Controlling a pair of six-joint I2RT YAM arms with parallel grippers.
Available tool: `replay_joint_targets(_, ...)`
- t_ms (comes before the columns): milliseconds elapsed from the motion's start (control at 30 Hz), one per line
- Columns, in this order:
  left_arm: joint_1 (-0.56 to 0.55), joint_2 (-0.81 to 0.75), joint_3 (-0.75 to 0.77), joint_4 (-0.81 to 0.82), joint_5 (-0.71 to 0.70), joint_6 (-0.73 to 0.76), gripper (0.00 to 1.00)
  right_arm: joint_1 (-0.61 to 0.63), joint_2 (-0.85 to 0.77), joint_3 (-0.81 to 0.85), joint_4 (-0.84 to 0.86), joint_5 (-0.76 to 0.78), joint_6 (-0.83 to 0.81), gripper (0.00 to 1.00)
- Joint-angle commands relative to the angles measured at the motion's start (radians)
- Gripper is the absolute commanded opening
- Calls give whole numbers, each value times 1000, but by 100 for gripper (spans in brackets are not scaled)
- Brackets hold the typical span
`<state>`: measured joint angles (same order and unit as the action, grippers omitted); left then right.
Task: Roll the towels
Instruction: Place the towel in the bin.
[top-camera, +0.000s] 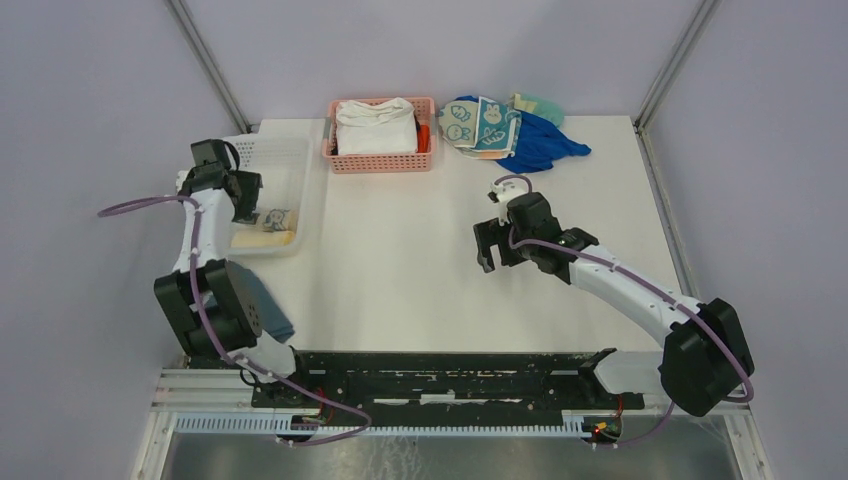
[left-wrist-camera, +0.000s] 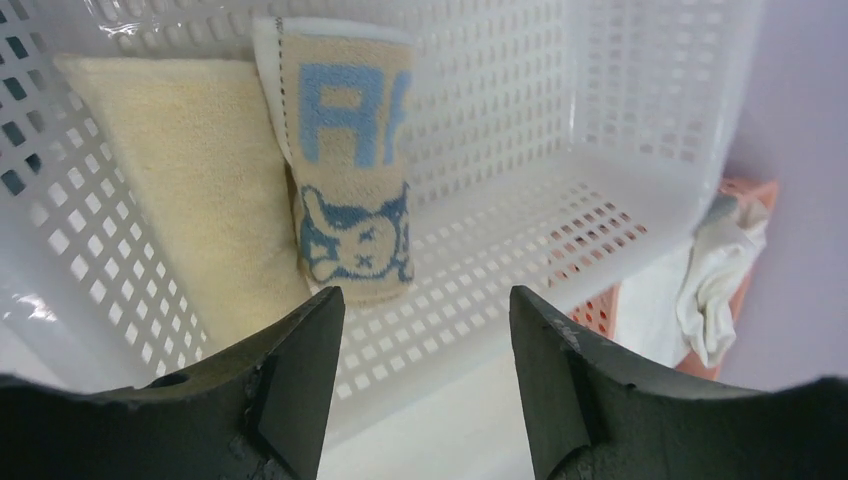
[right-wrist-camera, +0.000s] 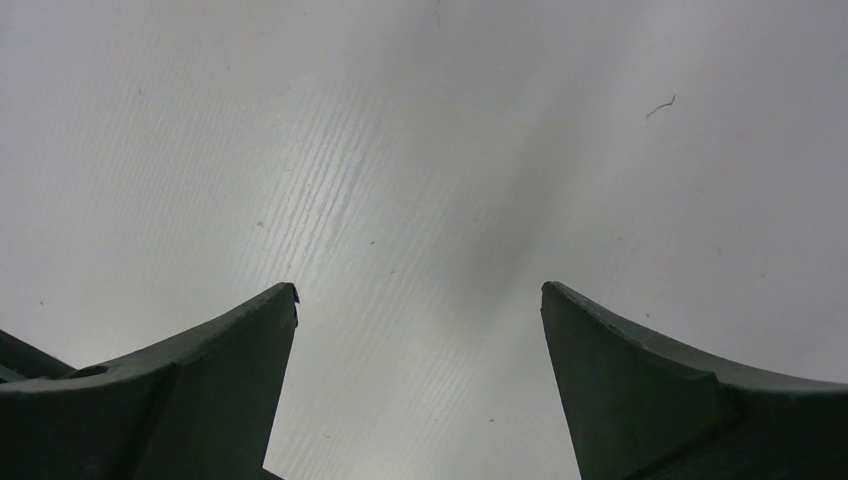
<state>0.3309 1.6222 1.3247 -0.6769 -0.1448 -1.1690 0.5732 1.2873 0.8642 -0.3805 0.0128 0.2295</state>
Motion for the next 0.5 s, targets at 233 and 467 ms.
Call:
replay_joint_targets(233, -2, -449, -102, 115, 133, 501, 86, 0, -91, 112, -80, 178, 34, 100)
replay_joint_targets(467, -188, -541, -91, 84, 11, 660, 100, -1, -139, 145, -126, 251, 52, 100)
